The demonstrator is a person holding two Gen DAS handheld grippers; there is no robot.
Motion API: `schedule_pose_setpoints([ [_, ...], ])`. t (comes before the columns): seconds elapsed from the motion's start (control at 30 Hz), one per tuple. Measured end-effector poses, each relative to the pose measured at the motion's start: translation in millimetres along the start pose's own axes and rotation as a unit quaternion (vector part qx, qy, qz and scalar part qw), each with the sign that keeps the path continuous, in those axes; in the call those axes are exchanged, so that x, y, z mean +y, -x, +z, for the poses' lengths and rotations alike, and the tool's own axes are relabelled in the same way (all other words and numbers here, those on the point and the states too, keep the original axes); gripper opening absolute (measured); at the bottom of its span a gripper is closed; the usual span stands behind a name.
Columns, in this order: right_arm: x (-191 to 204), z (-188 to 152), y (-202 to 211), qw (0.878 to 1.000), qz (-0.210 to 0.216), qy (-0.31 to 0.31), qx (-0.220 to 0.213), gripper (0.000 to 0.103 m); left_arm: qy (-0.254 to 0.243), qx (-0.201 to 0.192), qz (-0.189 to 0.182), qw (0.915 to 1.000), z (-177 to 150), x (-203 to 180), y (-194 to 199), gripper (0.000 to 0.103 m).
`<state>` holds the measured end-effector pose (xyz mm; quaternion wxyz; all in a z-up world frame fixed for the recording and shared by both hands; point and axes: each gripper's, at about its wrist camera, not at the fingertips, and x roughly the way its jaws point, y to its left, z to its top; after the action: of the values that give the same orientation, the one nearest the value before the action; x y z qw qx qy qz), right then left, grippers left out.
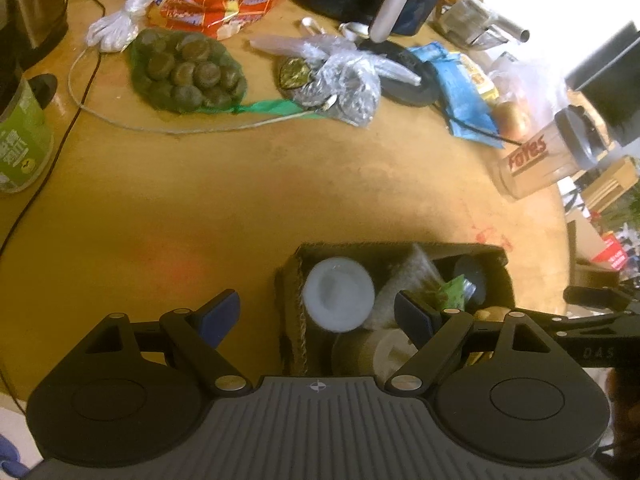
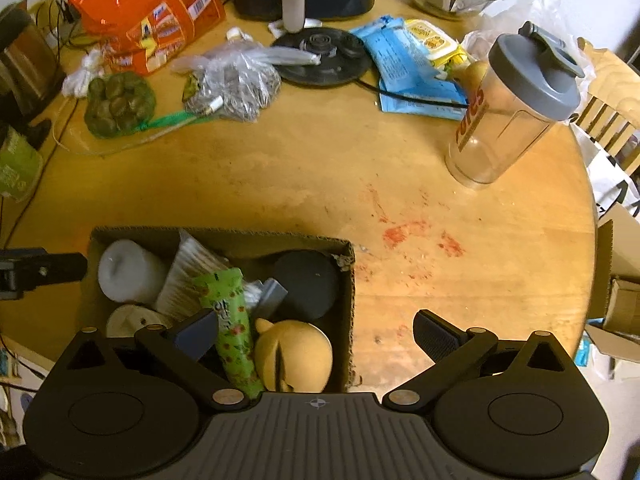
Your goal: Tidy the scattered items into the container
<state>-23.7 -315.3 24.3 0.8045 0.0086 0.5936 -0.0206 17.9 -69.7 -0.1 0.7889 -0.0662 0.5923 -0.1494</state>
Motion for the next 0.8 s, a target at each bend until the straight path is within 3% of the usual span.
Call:
schedule_pose_setpoints([
  [0.23, -5.8, -4.8, -9.1, 0.999, -0.005, 0.002, 0.035, 0.103, 0.022, 0.028, 0.005, 0.9994, -11.2, 2.8, -2.0, 0.085],
  [0.53, -8.7, -7.8, -9.0, 0.995, 0.037, -0.018, 0.088, 0.103, -0.001, 0.064, 0.054, 0.9965, -29.2, -11.9, 1.0, 0.085],
  [0.8, 0.1, -13.4, -9.8, 0.994, 0.042, 0.006, 0.105, 0.103, -0.006, 0.088, 0.068, 0.9938, -37.2, -18.1, -0.8, 0.085],
])
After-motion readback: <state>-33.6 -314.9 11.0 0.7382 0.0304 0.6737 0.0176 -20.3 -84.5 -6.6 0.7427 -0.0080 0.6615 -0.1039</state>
